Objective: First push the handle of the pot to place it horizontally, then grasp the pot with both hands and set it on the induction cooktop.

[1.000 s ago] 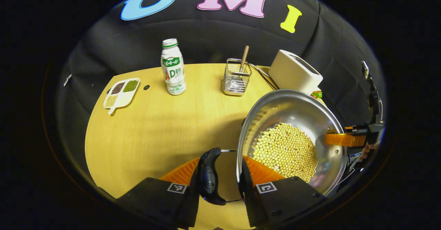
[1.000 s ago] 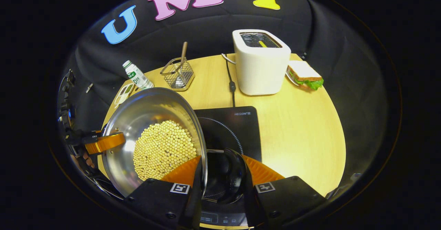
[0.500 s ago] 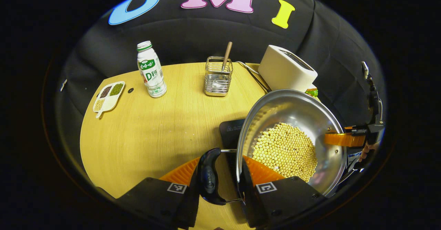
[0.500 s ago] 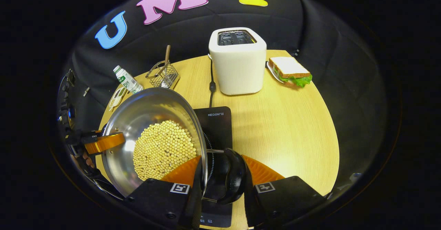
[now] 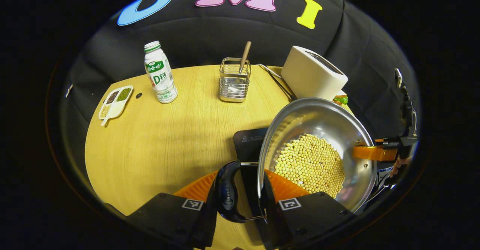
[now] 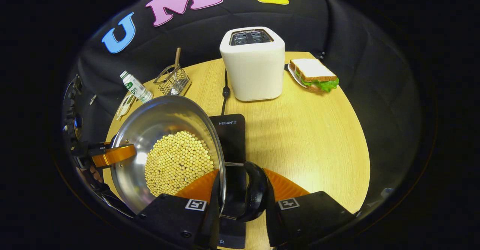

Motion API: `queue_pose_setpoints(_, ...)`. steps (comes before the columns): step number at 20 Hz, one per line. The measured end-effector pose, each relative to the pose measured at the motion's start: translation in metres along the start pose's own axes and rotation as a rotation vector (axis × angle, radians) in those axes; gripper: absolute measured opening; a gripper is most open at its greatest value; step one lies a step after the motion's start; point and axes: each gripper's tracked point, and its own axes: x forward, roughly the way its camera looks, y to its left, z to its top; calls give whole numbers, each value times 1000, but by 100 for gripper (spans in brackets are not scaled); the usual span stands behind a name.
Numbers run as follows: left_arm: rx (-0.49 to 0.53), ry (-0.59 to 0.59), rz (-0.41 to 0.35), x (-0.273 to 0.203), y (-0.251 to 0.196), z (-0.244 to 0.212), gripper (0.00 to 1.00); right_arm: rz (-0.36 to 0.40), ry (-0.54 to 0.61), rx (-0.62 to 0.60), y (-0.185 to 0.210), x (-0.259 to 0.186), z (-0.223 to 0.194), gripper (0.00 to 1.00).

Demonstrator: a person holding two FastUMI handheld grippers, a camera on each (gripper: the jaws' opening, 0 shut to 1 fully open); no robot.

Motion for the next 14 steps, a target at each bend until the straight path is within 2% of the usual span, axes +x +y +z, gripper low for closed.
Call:
queue_pose_setpoints(2, -7, 3, -2, 1, 0, -1, 58, -2, -4, -2, 0, 2, 1, 53)
queue_pose_setpoints(3, -7, 0, -4, 1, 0, 0, 58, -3, -4, -3, 0, 0, 1, 50)
queue_pose_setpoints(4, -7, 1, -5, 2, 0, 0, 58, -3, -5, -4, 0, 0, 1, 53)
queue_pose_setpoints(11, -7, 6, -9, 2, 0, -1, 59, 3, 1, 7, 0, -2, 1, 54)
queue_pose_setpoints(14, 11, 10, 9, 1, 1, 0, 61, 11, -9, -3, 2, 0, 1, 61)
